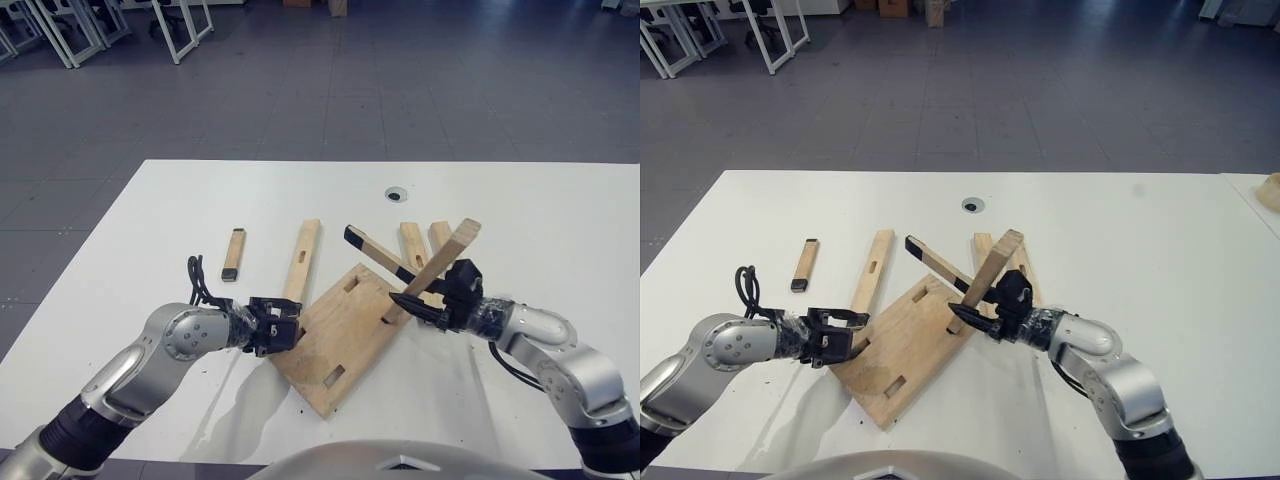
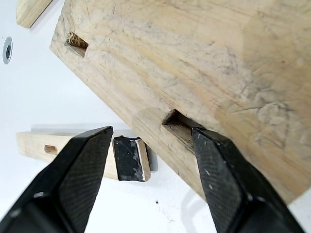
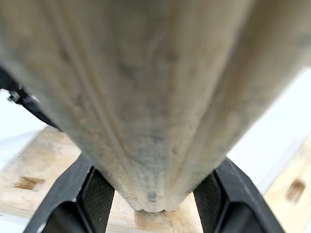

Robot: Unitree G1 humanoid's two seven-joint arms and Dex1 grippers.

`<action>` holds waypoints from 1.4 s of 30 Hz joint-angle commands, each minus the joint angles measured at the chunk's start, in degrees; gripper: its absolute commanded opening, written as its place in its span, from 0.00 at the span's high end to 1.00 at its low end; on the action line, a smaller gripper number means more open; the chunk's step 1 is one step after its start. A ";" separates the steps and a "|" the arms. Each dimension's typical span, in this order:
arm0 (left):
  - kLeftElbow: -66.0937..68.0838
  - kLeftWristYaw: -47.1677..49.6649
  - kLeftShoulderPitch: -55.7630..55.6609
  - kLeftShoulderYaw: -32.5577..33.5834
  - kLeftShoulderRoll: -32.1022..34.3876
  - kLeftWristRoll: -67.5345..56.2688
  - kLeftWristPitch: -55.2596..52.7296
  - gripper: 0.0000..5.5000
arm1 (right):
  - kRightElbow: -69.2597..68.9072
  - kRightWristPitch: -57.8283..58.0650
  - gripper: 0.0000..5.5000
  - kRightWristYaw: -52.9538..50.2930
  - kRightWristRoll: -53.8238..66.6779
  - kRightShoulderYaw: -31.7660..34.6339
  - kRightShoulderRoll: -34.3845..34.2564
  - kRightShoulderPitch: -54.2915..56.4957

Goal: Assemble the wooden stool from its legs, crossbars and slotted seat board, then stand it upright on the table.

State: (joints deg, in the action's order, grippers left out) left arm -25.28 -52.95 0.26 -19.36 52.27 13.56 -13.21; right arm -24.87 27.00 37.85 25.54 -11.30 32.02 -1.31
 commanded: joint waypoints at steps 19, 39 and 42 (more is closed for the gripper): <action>-6.63 5.44 -8.08 -2.03 -15.81 -5.31 -25.82 0.45 | 54.42 -18.80 0.63 31.50 -8.57 -5.51 -3.68 33.10; 1.61 8.66 -2.35 -4.97 -15.76 -7.04 -23.62 0.45 | 64.42 -19.24 0.56 37.99 -10.16 -0.12 -8.87 42.78; 1.78 9.31 -2.25 -5.05 -15.81 -6.96 -23.68 0.45 | 62.30 -17.98 0.44 38.00 -10.29 0.40 -8.09 42.49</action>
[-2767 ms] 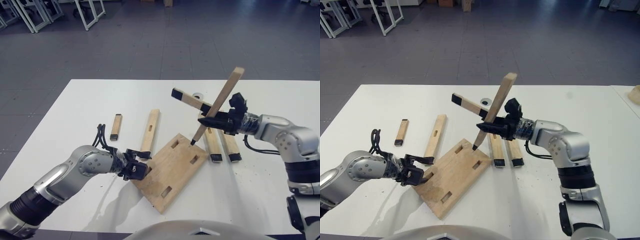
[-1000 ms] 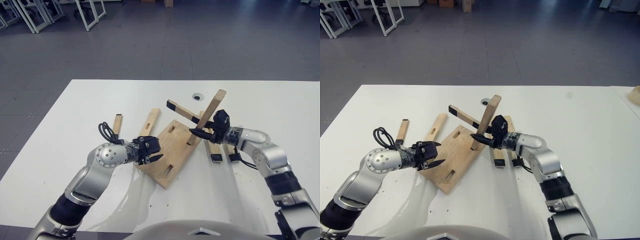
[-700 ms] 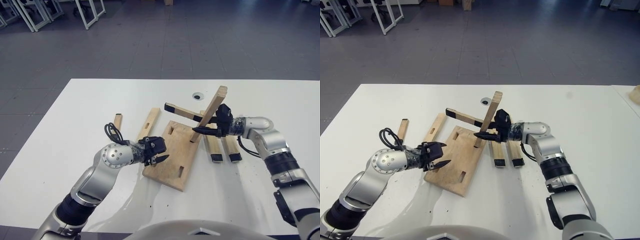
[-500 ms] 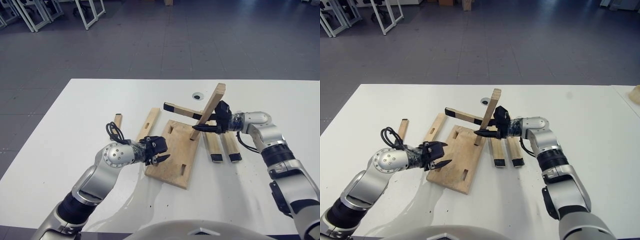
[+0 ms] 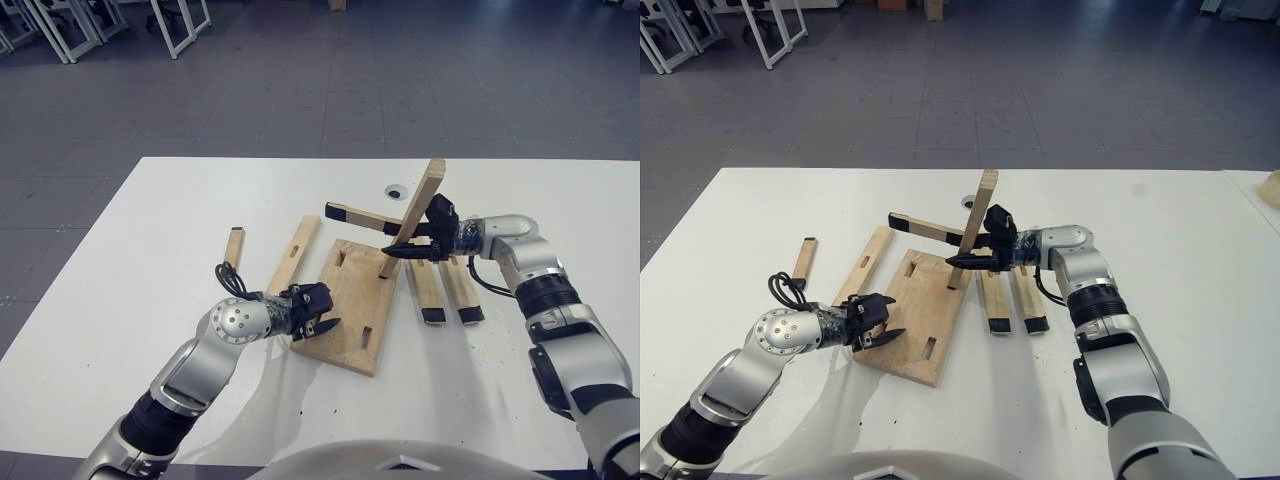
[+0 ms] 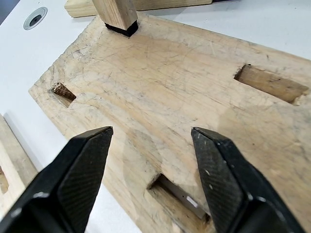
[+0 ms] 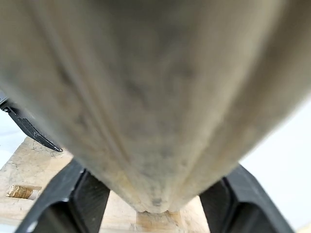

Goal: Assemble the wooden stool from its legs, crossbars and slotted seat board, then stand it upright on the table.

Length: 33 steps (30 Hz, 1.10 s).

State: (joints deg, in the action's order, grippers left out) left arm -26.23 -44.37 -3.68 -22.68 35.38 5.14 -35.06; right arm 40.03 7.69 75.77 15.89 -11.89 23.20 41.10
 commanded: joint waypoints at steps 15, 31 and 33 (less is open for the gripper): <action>1.83 4.10 2.59 -1.65 0.44 1.45 -3.03 0.45 | -11.78 4.33 0.10 -10.89 -12.06 4.20 15.59 -7.27; 0.61 7.52 5.21 -2.34 -0.13 0.94 -5.16 0.45 | -57.85 54.92 0.26 -66.71 16.32 31.44 -20.47 7.28; 0.50 7.48 5.45 -2.31 0.17 0.85 -5.01 0.45 | -58.14 44.90 0.26 -68.31 15.50 33.43 -20.20 13.63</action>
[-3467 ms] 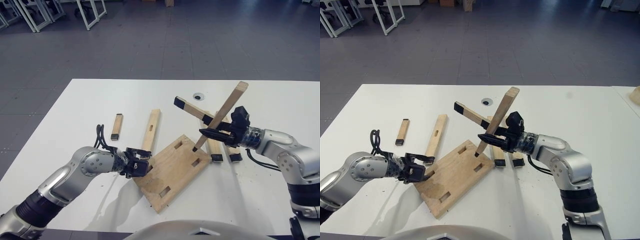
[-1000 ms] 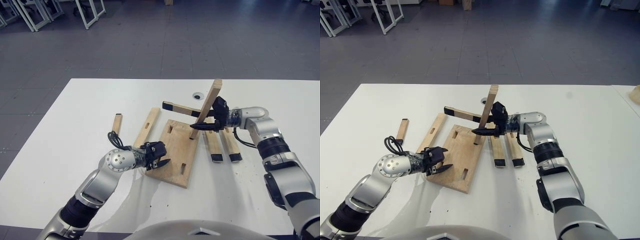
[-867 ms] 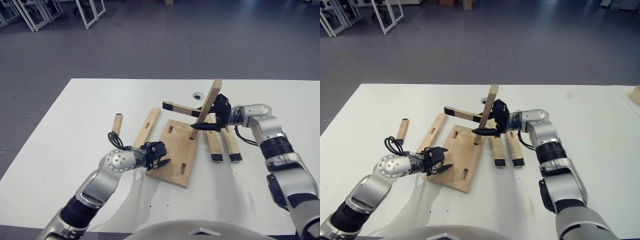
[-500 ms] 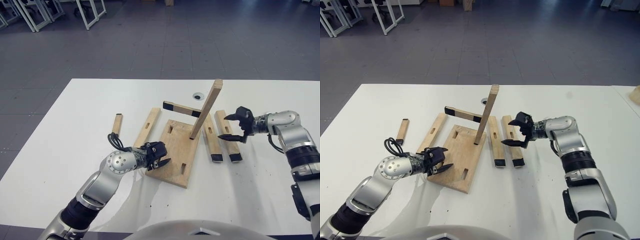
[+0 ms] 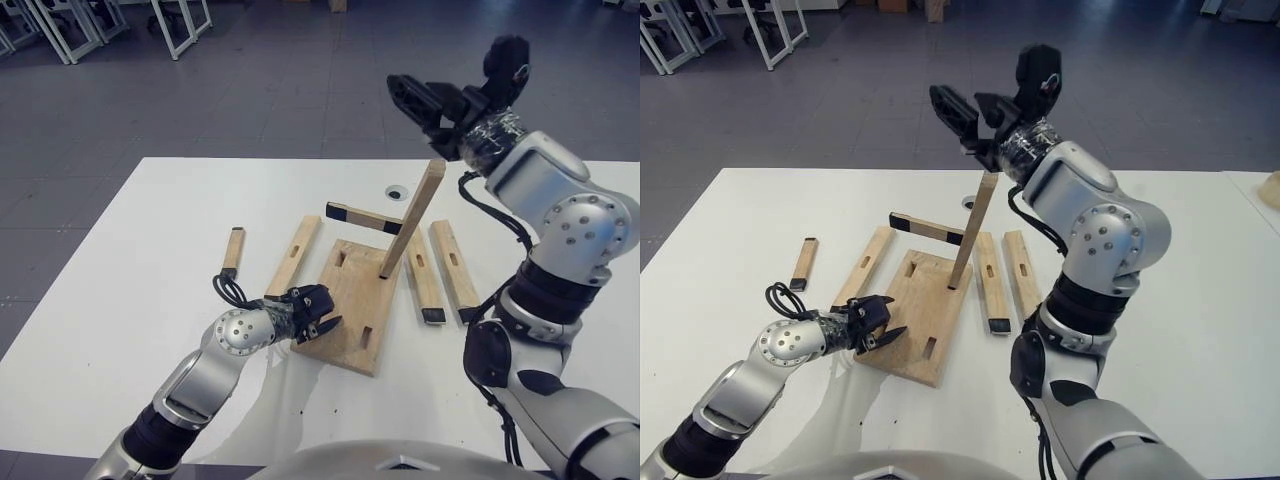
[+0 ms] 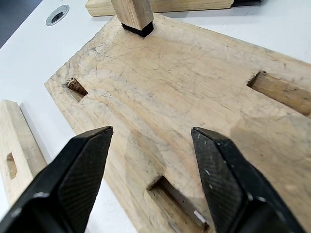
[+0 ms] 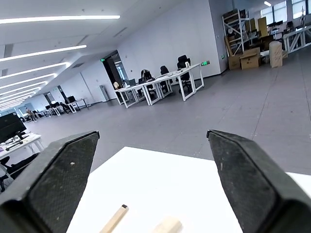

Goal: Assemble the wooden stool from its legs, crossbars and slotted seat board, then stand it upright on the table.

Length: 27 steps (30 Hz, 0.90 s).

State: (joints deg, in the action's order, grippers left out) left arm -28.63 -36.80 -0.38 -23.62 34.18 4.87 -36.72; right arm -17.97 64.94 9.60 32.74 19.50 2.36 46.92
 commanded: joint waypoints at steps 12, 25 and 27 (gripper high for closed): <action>2.35 0.47 2.83 -0.37 2.22 0.70 -3.88 0.45 | 1.23 -6.62 0.26 -9.92 -3.60 -9.95 -2.74 -21.47; -9.17 5.80 0.27 13.58 -8.71 -9.79 -17.27 0.45 | -23.65 -7.05 0.19 -17.20 3.70 2.90 9.05 -31.02; -11.45 6.51 -0.03 16.28 -8.85 -11.12 -20.12 0.45 | -26.83 -6.57 0.12 -13.88 2.86 -1.12 8.70 -51.36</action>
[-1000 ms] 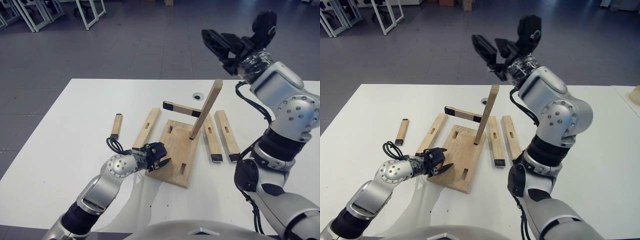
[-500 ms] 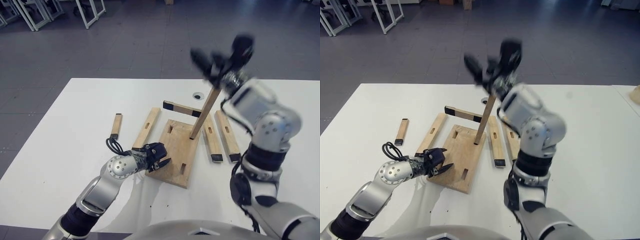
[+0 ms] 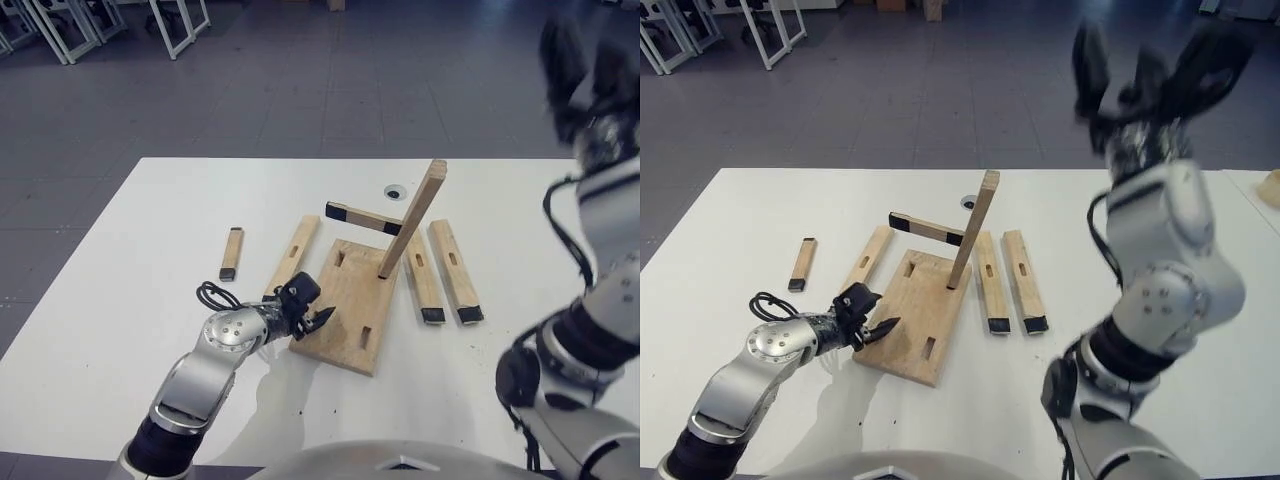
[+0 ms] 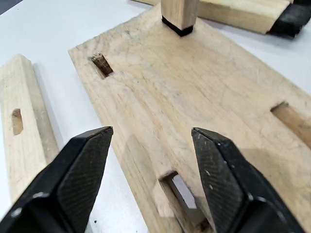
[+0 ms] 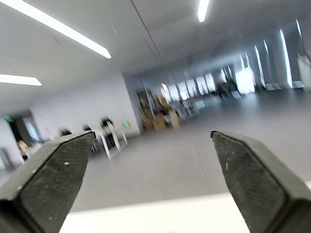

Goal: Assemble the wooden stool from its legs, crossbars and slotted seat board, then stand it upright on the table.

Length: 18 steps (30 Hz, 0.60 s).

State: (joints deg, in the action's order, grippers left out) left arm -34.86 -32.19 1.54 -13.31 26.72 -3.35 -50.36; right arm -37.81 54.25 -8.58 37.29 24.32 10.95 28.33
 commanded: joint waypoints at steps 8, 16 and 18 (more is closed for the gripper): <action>-3.91 2.19 -2.74 7.70 1.86 -3.77 -7.81 0.45 | 1.42 -7.65 0.08 13.76 -11.30 -16.98 5.37 -55.17; -4.10 3.02 -1.34 7.13 4.24 -4.16 -7.93 0.45 | 14.96 -12.96 0.08 14.15 -22.36 -23.42 7.67 -46.64; -3.39 3.11 -0.16 6.69 6.16 -3.23 -6.95 0.45 | 18.42 -13.84 0.12 14.64 -23.53 -23.65 7.50 -43.62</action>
State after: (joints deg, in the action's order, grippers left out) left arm -38.98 -29.49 0.03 -6.12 30.38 -7.63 -57.99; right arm -24.47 39.01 5.82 15.47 1.70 18.38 -16.73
